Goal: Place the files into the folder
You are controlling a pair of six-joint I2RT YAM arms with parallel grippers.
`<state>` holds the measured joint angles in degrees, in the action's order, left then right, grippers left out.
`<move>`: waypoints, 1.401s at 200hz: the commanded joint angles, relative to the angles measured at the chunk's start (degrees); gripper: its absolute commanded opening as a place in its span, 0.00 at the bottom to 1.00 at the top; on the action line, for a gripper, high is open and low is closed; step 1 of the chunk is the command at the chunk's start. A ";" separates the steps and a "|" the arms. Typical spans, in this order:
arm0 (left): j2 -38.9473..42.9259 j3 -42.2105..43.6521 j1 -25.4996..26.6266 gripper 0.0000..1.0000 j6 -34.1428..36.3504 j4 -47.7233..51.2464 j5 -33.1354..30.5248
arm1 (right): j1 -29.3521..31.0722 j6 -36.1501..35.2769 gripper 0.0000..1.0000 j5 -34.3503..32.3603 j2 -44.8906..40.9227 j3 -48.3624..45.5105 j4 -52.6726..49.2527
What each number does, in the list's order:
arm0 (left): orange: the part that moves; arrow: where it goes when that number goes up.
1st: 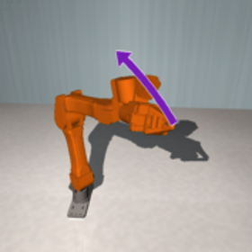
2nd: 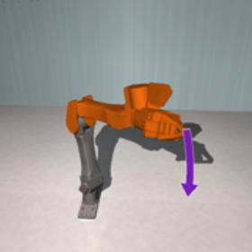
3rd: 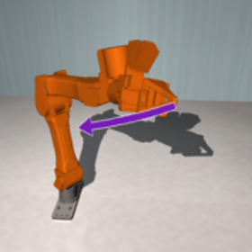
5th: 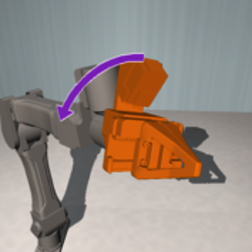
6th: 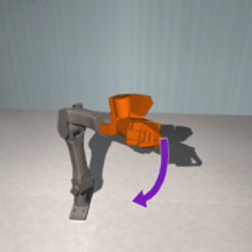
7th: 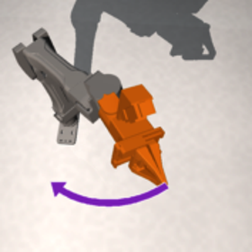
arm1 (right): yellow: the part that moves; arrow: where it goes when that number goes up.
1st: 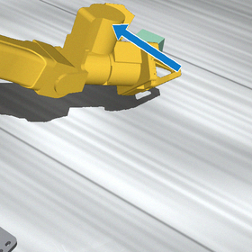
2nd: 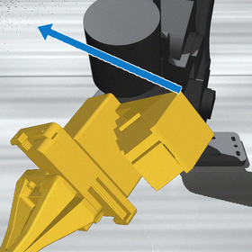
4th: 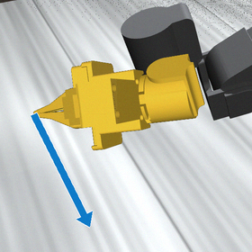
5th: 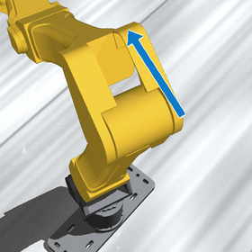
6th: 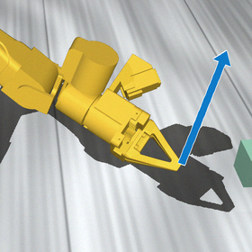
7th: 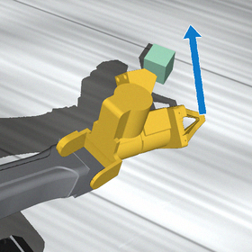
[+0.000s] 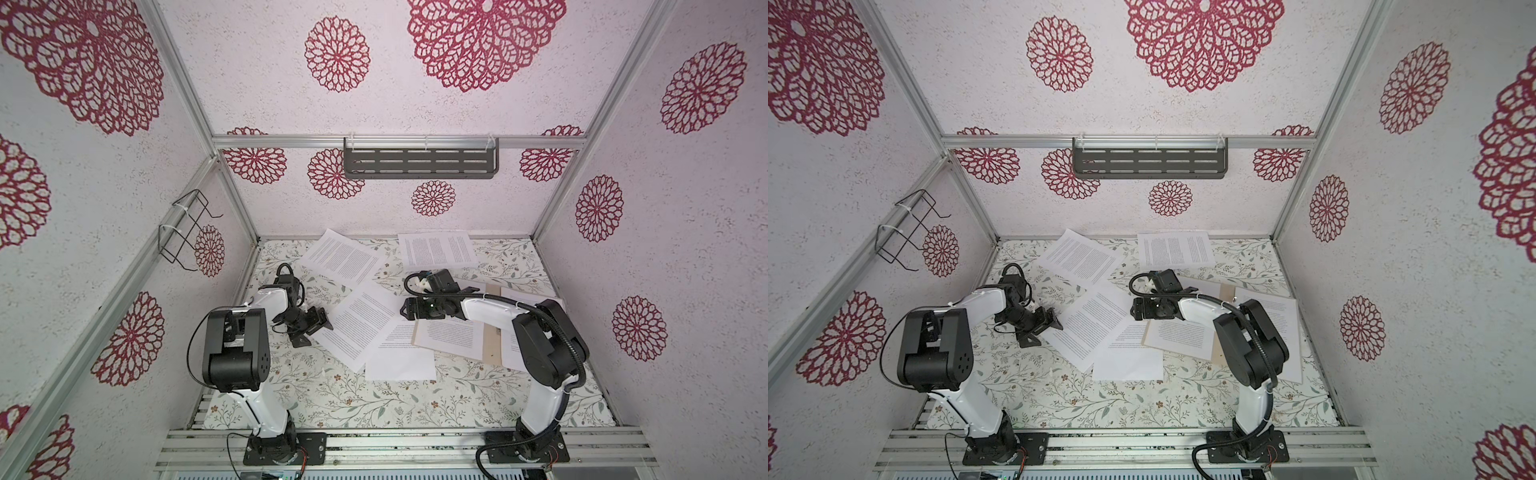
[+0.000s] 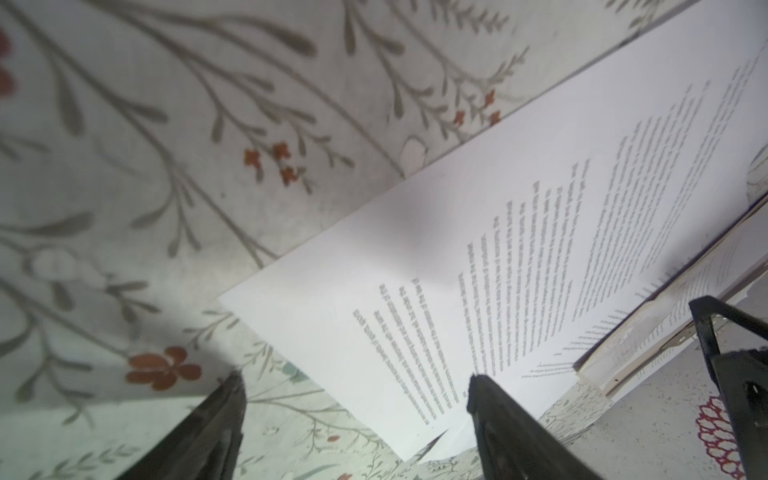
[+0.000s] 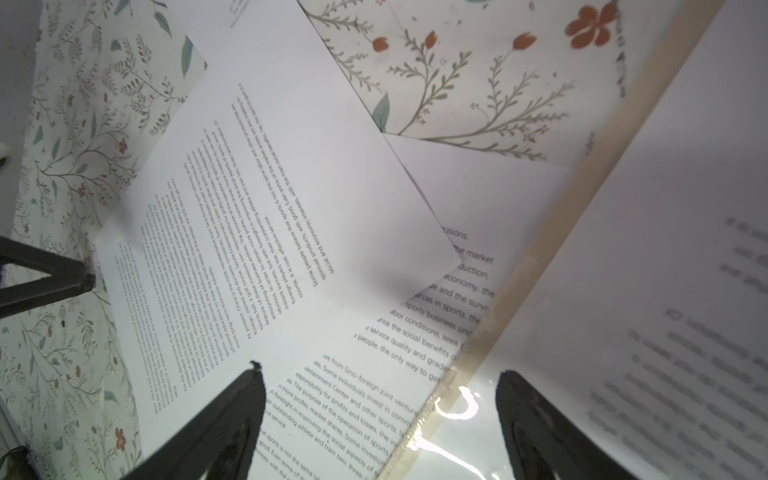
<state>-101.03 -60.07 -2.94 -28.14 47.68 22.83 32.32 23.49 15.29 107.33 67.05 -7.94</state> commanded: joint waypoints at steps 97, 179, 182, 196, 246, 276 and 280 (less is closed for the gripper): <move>-4.83 -11.02 5.05 0.89 -6.41 -4.89 2.12 | 1.43 0.54 0.90 -0.92 5.46 7.90 -3.44; -5.03 -0.52 3.91 0.90 -6.54 -7.50 -1.11 | 2.63 2.61 0.90 -1.70 10.28 11.78 -5.10; -4.91 0.00 3.93 0.90 -6.57 -7.64 -1.12 | 2.75 2.75 0.90 -1.81 10.39 11.95 -5.21; -4.18 2.54 3.93 0.90 -6.90 -8.34 -1.16 | 2.99 3.52 0.90 -2.04 10.92 12.62 -5.47; -0.54 9.20 4.06 0.89 -9.53 -10.74 -0.21 | 4.66 8.20 0.91 0.24 12.90 14.28 -5.07; 1.94 11.58 4.00 0.89 -11.47 -11.61 -0.38 | 5.95 12.14 0.91 5.23 13.72 14.21 -0.38; 2.18 11.87 3.99 0.90 -11.68 -11.91 -0.29 | 6.20 12.62 0.91 5.60 13.92 14.48 -0.13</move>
<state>-97.34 -52.97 1.06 -37.06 30.04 25.02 36.60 30.94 15.55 119.02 81.25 -9.17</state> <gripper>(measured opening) 0.895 0.908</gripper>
